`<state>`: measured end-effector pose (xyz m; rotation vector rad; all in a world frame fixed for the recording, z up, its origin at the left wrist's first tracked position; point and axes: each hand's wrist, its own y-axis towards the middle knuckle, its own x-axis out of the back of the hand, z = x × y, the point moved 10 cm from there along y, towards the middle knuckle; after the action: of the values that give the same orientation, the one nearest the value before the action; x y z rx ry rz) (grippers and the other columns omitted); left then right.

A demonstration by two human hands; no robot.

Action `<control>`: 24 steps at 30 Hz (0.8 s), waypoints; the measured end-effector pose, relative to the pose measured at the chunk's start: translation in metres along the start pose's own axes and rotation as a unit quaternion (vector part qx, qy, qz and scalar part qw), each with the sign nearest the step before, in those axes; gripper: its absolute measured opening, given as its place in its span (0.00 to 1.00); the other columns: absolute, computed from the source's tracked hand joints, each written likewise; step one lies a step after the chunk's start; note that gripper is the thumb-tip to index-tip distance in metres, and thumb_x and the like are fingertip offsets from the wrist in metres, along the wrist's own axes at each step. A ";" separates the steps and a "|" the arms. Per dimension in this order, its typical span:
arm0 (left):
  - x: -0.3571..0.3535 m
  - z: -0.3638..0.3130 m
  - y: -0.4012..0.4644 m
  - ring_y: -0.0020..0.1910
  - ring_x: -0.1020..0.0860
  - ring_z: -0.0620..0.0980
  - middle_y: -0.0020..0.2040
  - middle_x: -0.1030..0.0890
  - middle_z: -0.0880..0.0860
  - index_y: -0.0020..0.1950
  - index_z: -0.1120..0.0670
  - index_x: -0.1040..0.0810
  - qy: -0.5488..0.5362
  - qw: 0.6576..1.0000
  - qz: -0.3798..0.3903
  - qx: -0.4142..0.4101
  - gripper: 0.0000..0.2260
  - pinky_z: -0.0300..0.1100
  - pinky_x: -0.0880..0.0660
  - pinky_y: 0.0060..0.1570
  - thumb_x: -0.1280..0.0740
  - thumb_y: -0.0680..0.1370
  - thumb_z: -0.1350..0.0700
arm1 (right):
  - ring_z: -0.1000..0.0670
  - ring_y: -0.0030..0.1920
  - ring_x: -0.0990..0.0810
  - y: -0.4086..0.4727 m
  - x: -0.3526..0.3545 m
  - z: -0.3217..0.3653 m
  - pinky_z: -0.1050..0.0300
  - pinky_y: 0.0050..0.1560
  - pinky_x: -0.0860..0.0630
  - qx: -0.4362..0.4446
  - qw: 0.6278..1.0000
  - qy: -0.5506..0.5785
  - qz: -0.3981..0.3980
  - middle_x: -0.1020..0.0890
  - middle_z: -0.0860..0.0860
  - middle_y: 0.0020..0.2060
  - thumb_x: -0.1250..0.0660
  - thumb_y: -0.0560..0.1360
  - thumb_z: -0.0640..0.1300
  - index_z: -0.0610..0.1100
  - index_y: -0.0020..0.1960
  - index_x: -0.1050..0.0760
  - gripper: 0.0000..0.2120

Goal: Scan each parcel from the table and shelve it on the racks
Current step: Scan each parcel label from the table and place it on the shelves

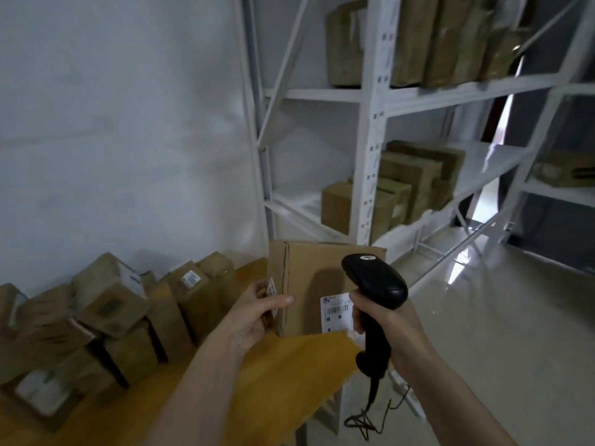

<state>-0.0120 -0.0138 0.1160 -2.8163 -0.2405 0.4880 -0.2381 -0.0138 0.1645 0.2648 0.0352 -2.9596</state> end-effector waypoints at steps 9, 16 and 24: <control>-0.140 0.030 -0.020 0.50 0.17 0.55 0.52 0.16 0.56 0.57 0.52 0.27 0.028 0.997 -0.012 -0.067 0.45 0.52 0.19 0.47 0.15 0.43 0.54 | 0.47 0.28 0.24 -0.040 0.138 0.025 0.55 0.32 0.25 0.027 0.998 0.006 -0.057 0.23 0.42 0.27 0.26 0.70 0.41 0.46 0.30 0.21 0.11; -0.223 0.037 -0.028 0.49 0.17 0.54 0.52 0.18 0.56 0.58 0.50 0.28 0.073 0.989 -0.048 -0.116 0.40 0.48 0.18 0.48 0.15 0.50 0.55 | 0.46 0.28 0.26 -0.059 0.225 0.041 0.55 0.35 0.27 0.039 0.994 0.017 -0.105 0.24 0.42 0.27 0.26 0.70 0.43 0.44 0.29 0.24 0.13; -0.302 0.028 -0.008 0.43 0.18 0.48 0.49 0.21 0.53 0.50 0.46 0.32 0.127 0.977 -0.057 -0.164 0.30 0.34 0.22 0.31 0.16 0.58 0.58 | 0.45 0.35 0.18 -0.048 0.295 0.050 0.57 0.32 0.24 0.055 0.983 0.084 -0.152 0.17 0.40 0.36 0.25 0.70 0.40 0.39 0.45 0.18 0.05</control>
<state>-0.3037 -0.0621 0.1848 -3.1185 -0.4640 0.0623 -0.5413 -0.0177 0.1616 0.5717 -0.0746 -3.2378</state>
